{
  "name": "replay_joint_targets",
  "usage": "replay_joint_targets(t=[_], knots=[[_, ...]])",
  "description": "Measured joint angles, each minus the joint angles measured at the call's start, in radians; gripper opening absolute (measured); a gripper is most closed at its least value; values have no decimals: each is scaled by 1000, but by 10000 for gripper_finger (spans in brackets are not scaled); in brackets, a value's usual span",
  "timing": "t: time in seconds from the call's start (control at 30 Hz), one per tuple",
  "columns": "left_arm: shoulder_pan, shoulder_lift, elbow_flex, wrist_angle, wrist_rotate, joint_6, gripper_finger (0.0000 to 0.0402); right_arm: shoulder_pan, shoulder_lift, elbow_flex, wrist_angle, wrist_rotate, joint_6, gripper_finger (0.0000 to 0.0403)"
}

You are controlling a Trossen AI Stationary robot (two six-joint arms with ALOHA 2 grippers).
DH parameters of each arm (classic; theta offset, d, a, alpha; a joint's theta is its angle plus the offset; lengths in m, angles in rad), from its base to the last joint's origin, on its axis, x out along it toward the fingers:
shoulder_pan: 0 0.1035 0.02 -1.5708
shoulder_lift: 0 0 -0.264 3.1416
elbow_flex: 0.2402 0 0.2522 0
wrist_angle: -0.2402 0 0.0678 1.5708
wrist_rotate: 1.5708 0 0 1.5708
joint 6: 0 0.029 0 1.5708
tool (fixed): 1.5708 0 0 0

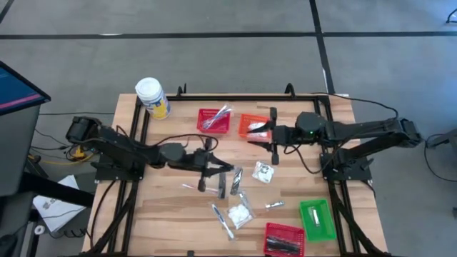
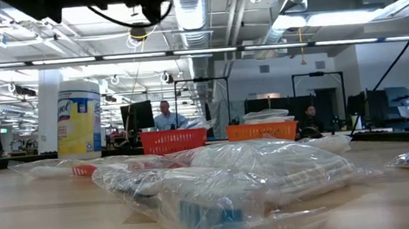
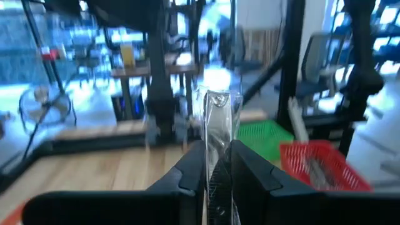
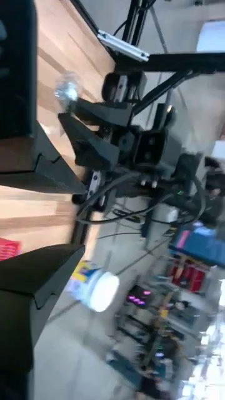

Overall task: Pick & Place Travel size toiletries
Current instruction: Put the silver nail cutter into the green bin

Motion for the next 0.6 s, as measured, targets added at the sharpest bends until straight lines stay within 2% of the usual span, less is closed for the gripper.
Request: replay_joint_targets(t=[0.2,0.27,0.47,0.6], knots=[[-25,-43,-56,132,1,5,48,51,57,0,114,-1,-33,134],[-37,-53,-58,150,7,11,48,70,87,-1,121,-1,-61,133],[-66,-62,-57,171,7,36,48,108,173,0,287,-2,-135,140],[-83,-69,-57,182,5,56,48,133,205,9,293,0,-176,156]])
